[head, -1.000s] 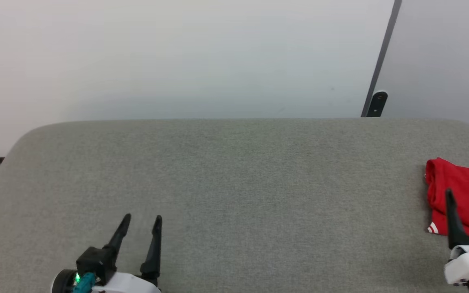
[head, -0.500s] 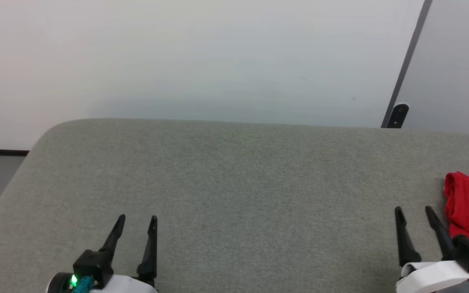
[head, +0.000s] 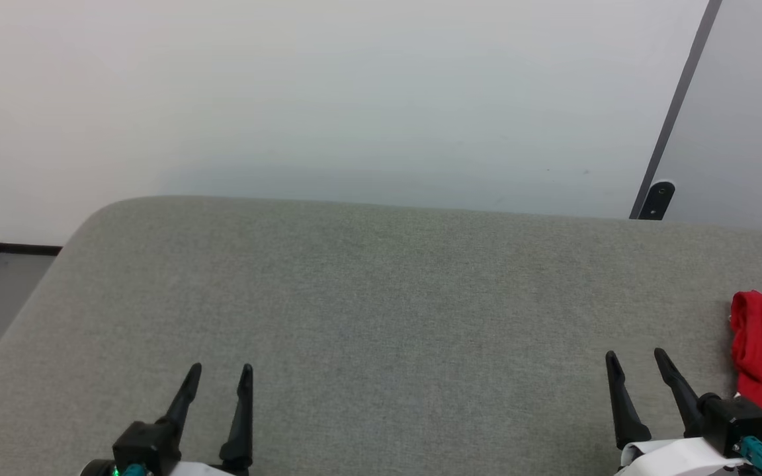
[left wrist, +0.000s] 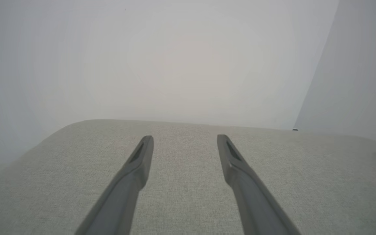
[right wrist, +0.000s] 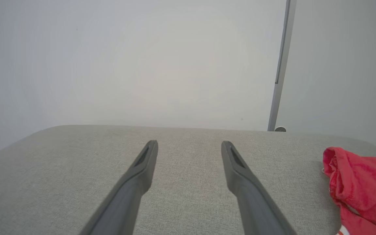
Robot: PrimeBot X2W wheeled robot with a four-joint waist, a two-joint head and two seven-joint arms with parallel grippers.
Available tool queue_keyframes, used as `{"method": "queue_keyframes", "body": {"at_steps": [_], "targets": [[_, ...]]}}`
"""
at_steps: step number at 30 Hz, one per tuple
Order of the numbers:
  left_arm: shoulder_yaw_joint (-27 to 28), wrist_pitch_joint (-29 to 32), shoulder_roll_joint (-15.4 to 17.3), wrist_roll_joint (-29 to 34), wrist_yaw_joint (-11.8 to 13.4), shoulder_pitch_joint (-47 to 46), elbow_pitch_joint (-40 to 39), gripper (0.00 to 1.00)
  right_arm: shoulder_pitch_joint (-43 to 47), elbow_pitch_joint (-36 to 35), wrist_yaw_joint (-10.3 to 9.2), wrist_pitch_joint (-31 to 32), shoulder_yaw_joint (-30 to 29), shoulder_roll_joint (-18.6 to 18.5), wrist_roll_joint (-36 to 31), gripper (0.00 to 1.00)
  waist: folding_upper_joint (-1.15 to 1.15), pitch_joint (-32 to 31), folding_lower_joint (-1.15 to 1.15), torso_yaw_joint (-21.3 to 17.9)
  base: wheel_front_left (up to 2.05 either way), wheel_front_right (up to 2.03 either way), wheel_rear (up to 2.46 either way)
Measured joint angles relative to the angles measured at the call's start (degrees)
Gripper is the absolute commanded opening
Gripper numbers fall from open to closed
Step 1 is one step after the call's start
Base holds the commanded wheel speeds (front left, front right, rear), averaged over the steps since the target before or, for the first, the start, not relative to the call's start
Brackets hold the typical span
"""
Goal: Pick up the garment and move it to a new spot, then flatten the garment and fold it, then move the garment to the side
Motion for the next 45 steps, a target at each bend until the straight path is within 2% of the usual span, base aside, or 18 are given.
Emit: {"method": "queue_keyframes", "body": {"at_steps": [30,44,45], "targets": [[0.7,0.0,-0.3,-1.2,-0.2,0.7,-0.5,1.0,2.1,-0.2,0.0,0.0,-5.9,0.9,-2.5,1.0,0.0,1.0,0.0,-2.2,0.0,0.0,0.0],[2.0,0.0,-0.5,-0.4,-0.2,1.6,-0.4,1.0,4.0,-0.4,0.0,0.0,-6.2,1.3,-2.5,1.0,0.0,1.4,0.0,-2.8,0.0,0.0,0.0],[2.1,0.0,-0.5,-0.4,-0.2,1.6,-0.2,0.0,4.0,-0.4,0.0,0.0,-6.3,1.3,-2.4,0.0,0.0,1.4,0.0,-2.8,0.0,0.0,0.0]]}}
